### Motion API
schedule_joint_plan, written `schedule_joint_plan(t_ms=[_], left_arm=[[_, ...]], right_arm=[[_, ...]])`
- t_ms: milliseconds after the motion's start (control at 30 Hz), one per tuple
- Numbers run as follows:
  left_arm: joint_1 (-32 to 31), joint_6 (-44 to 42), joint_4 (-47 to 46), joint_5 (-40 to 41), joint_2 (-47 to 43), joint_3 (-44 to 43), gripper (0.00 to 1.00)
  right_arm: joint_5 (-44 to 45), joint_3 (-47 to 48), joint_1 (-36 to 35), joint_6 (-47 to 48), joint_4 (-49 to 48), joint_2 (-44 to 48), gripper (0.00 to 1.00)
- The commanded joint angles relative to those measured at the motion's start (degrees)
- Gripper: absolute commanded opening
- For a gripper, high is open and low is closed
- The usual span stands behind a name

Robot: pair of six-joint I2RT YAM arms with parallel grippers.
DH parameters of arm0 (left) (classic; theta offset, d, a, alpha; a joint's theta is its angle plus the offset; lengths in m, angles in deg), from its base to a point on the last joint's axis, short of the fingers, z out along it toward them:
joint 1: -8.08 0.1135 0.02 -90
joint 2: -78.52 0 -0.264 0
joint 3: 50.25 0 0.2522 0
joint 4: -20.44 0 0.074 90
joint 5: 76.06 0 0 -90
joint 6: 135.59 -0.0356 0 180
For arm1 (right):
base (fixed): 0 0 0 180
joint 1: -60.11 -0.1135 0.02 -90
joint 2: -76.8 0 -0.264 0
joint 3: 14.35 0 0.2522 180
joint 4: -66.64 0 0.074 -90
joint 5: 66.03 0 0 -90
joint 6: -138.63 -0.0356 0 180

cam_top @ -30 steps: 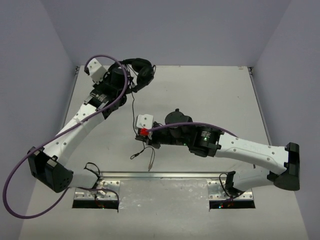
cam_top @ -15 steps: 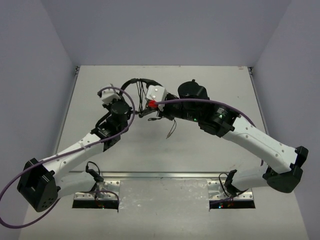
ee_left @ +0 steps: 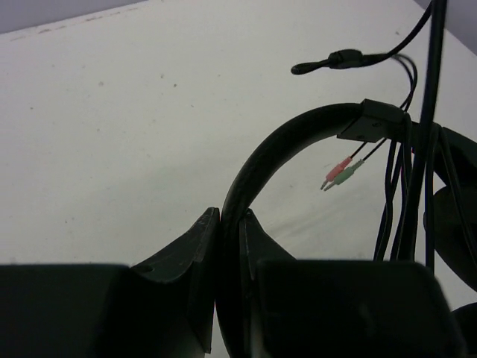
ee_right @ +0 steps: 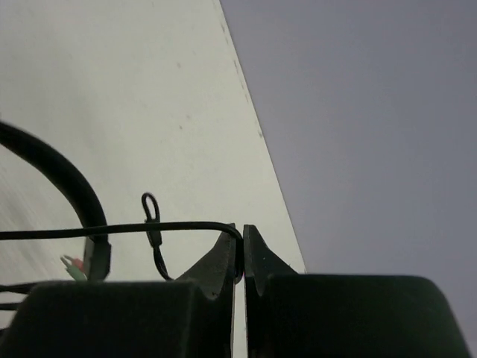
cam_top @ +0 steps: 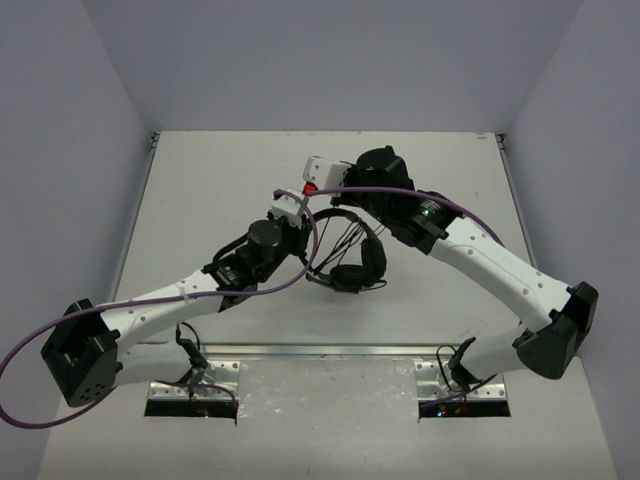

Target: Wrap the headphones

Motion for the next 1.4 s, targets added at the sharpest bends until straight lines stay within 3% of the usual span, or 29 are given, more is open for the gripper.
schedule_joint_plan(t_ms=[0,133,233,467,700,767,867,1033,1200,1367], left_arm=[[0.19,0.51,0.72,-3.45,-6.56,2.01,0.0],[-0.25,4.9,6.08,-1.0,-11.13,0.97,0.0],[-0.69,7.81,11.78,-0.02,-12.28,-1.92,0.0],[-1.04,10.98,23.04,-0.02,-13.86,-9.14,0.0],[-1.04,11.68,33.68,3.4,-16.59,-21.33,0.01],[-1.04,11.34,35.43,3.41,-16.24,-26.34,0.0],[-1.04,10.55,38.77,3.14,-13.87,-34.33,0.0],[-1.04,7.99,41.51,-5.29,-10.53,-43.93,0.0],[-1.04,9.22,42.65,-7.66,-9.82,-48.08,0.0],[-1.04,14.04,46.6,-3.37,-7.8,-54.14,0.0]], right_arm=[[8.91,-4.13,5.86,6.67,-17.24,2.13,0.01],[9.09,-9.58,9.38,6.86,-24.03,2.57,0.01],[6.99,-9.6,12.28,0.46,-25.79,3.1,0.01],[-9.7,-8.54,20.18,-15.36,-19.99,4.77,0.01],[-30.94,-12.57,24.51,-27.58,-21.56,6.79,0.02],[-36.41,-15.03,24.59,-31.35,-25.24,7.84,0.08],[-46.61,-20.31,24.68,-36.89,-33.59,8.64,0.24],[-61.02,-27.61,24.68,-49.18,-50.78,6.1,0.35],[-65.96,-29.11,24.51,-61.15,-65.05,-0.92,0.41],[-66.5,-29.19,23.37,-66.88,-73.33,-6.12,0.35]])
